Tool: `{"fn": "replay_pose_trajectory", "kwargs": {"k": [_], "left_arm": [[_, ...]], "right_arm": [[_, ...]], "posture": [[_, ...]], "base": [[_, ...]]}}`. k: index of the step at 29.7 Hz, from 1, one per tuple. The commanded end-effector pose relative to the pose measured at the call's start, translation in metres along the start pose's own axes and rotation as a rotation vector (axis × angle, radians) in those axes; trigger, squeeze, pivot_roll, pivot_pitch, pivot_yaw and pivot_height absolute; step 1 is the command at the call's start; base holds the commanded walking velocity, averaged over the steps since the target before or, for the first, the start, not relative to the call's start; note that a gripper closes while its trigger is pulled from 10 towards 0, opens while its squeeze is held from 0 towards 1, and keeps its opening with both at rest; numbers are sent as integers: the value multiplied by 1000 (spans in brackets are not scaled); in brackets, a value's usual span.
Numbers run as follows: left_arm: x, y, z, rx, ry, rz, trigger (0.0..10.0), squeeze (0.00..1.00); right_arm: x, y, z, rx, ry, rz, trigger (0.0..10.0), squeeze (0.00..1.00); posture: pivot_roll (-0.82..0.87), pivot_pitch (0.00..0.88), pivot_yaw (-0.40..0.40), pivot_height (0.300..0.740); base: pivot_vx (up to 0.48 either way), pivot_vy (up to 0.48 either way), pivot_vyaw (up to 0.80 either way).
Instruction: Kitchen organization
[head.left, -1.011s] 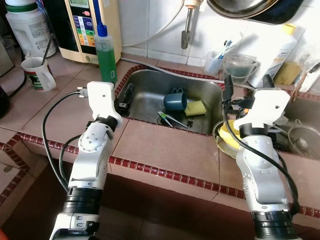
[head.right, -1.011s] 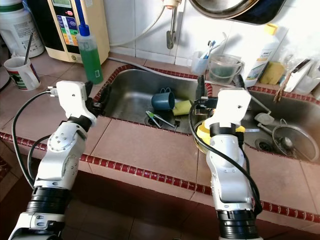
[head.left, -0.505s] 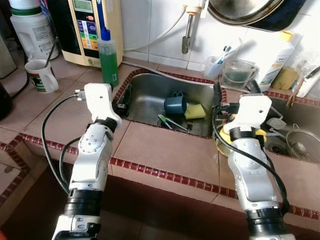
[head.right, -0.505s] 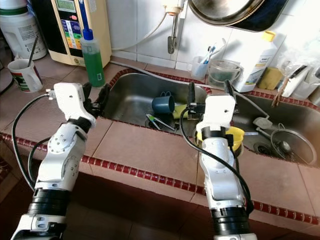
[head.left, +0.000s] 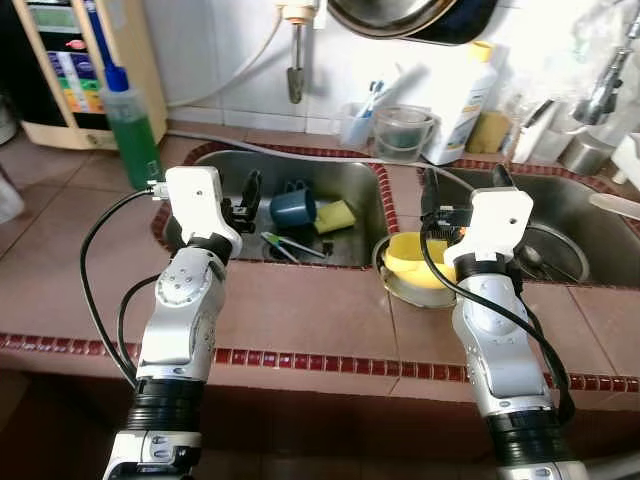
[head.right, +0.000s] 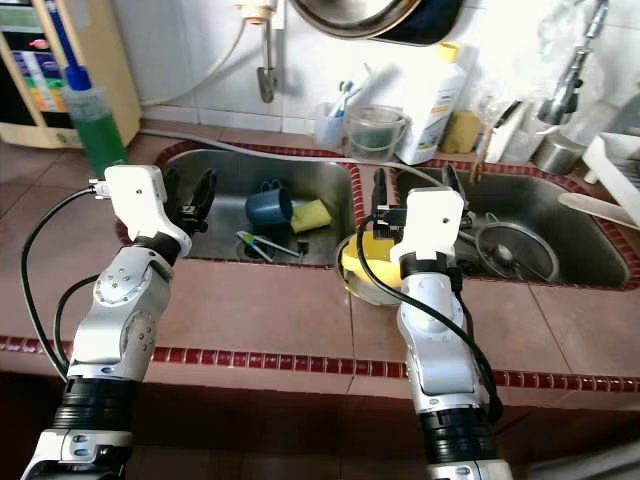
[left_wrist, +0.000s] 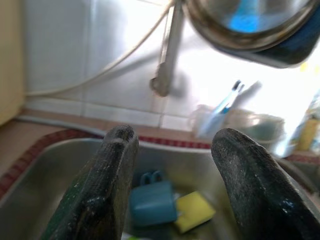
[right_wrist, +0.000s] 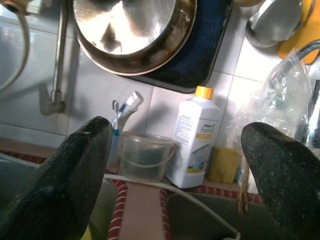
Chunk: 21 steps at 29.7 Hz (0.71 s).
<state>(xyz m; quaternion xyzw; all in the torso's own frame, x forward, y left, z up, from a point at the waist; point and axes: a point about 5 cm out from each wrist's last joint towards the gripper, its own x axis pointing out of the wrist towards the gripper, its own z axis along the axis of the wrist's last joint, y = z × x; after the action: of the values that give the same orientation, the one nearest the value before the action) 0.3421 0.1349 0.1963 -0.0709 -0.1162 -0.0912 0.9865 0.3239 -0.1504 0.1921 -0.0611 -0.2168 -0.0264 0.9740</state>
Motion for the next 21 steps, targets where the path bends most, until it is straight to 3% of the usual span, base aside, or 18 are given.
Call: {"fn": "replay_pose_trajectory", "kwargs": {"k": [1,4,10,21], "left_arm": [[3,-4,8,-9,-29,-14,10000,0],[3,-6,11,-19,-41,-21,10000,0],[3,-6,13,-29,-56,1,10000,0],[5,-9,16,-45,-69,-6,10000,0]], "right_arm": [[5,-2,4,-4,-20,0,10000,0],[5,-2,4,-5,-20,2,10000,0],[4,-3,3,-9,-20,-1,10000,0],[4,1,7,5,-52,20,10000,0]], "posture": [[-180,2,-58,732],[-181,2,-60,732],[-184,0,-62,732],[-184,0,-66,732]], "base": [[0,-480,-800],[0,-480,-800],[0,0,-759],[0,0,0]]}}
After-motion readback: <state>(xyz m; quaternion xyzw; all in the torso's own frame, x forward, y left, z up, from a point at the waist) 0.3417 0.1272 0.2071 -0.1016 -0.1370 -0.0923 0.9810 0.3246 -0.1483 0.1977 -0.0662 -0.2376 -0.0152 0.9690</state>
